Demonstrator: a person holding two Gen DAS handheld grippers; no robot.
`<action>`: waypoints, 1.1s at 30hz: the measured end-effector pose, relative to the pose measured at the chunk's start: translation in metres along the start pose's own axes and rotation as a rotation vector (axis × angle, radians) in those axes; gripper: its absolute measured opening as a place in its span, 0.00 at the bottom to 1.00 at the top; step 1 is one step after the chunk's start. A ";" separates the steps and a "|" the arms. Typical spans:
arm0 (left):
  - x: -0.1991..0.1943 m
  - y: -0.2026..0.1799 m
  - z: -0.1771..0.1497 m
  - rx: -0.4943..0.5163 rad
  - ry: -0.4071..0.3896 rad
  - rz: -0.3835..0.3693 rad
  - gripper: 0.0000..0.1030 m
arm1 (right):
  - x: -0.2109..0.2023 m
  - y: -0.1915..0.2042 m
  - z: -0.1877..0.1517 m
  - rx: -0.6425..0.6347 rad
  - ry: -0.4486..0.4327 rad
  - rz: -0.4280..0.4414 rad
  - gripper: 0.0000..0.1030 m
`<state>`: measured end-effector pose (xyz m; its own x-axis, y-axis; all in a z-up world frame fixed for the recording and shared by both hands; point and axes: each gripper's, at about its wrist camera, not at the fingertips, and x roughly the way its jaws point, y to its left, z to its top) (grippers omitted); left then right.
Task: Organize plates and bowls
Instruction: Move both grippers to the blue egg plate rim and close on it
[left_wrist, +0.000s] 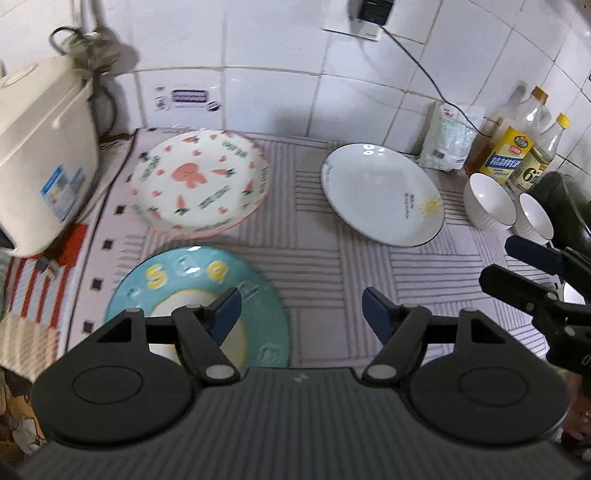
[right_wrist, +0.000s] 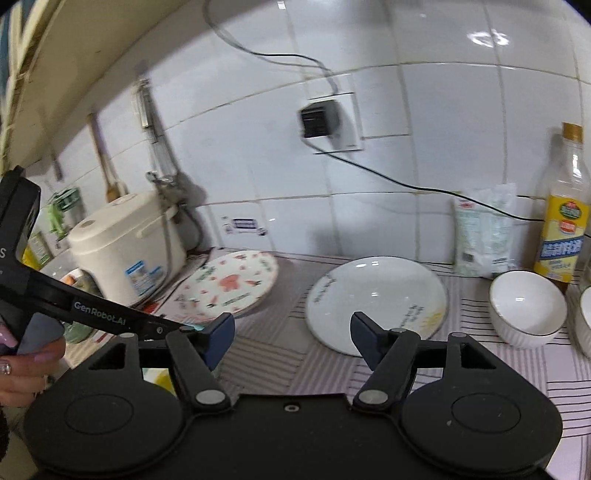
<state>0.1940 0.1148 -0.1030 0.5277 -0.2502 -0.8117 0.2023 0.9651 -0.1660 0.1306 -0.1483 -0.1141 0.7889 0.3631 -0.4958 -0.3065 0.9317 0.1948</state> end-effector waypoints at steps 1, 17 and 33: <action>-0.003 0.006 -0.004 -0.005 -0.001 0.005 0.71 | -0.001 0.005 -0.001 -0.012 0.004 0.007 0.72; 0.008 0.098 -0.056 -0.117 0.057 0.100 0.75 | 0.029 0.057 -0.042 -0.089 -0.055 0.074 0.88; 0.056 0.141 -0.074 -0.170 0.110 0.183 0.71 | 0.120 0.065 -0.086 0.037 0.226 0.175 0.78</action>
<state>0.1908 0.2429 -0.2137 0.4480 -0.0700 -0.8913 -0.0344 0.9948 -0.0954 0.1595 -0.0436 -0.2334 0.5858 0.5130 -0.6275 -0.4044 0.8559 0.3223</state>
